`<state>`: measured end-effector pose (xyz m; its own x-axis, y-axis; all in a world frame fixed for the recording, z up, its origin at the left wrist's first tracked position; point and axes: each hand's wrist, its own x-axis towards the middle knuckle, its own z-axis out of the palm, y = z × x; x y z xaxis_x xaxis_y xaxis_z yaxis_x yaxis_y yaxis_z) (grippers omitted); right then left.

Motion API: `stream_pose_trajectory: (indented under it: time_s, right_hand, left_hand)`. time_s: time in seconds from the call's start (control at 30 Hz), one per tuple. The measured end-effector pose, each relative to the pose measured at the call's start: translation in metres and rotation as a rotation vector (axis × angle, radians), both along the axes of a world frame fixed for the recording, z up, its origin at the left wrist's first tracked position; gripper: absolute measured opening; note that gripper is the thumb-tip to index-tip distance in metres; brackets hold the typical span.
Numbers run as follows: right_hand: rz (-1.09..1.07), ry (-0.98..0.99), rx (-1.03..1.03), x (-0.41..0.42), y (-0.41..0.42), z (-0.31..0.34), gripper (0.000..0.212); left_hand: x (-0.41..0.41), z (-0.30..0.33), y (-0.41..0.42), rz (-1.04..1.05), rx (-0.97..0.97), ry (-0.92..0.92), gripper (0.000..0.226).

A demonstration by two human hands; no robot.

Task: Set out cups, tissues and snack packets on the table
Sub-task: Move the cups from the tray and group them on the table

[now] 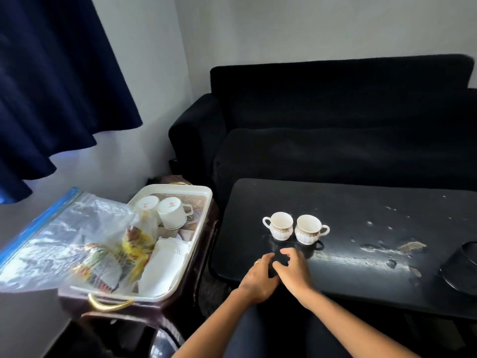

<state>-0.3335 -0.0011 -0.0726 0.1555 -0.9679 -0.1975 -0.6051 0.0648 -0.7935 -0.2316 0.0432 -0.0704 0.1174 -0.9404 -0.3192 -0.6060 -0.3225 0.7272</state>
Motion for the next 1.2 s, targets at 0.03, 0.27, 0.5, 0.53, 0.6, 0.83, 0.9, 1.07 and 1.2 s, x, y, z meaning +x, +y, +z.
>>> stream_pose_trajectory:
  time_s: [0.03,0.27,0.5,0.53,0.6,0.83,0.9,1.07,1.2]
  right_hand:
    - [0.040,0.018,-0.022,0.008,0.002,0.006,0.039]
    - [0.252,0.014,-0.147,0.079,0.010,0.047,0.033]
    - [0.447,0.085,-0.242,0.140,0.004,0.066,0.032]
    - [0.476,0.124,-0.265,0.145,0.001,0.068,0.032]
    - [0.535,0.227,-0.310,0.166,-0.005,0.065,0.032]
    - [0.557,0.369,-0.342,0.206,-0.030,0.059,0.052]
    - [0.549,0.400,-0.303,0.217,-0.036,0.056,0.058]
    - [0.488,0.366,-0.251,0.237,-0.043,0.049,0.046]
    - [0.390,0.313,-0.322,0.239,-0.040,0.044,0.012]
  left_hand:
    - [0.011,0.006,0.003,0.023,-0.028,-0.018,0.062]
    - [0.097,0.046,0.022,0.235,-0.316,-0.238,0.053]
    - [0.141,0.042,0.047,0.465,-0.394,-0.480,0.060]
    - [0.143,0.039,0.049,0.480,-0.379,-0.491,0.062]
    - [0.156,0.024,0.055,0.510,-0.324,-0.487,0.064]
    - [0.160,0.013,0.054,0.490,-0.291,-0.496,0.065]
    - [0.161,0.010,0.054,0.504,-0.292,-0.505,0.065]
    - [0.161,0.010,0.054,0.509,-0.296,-0.500,0.066]
    - [0.161,0.009,0.055,0.512,-0.292,-0.489,0.066]
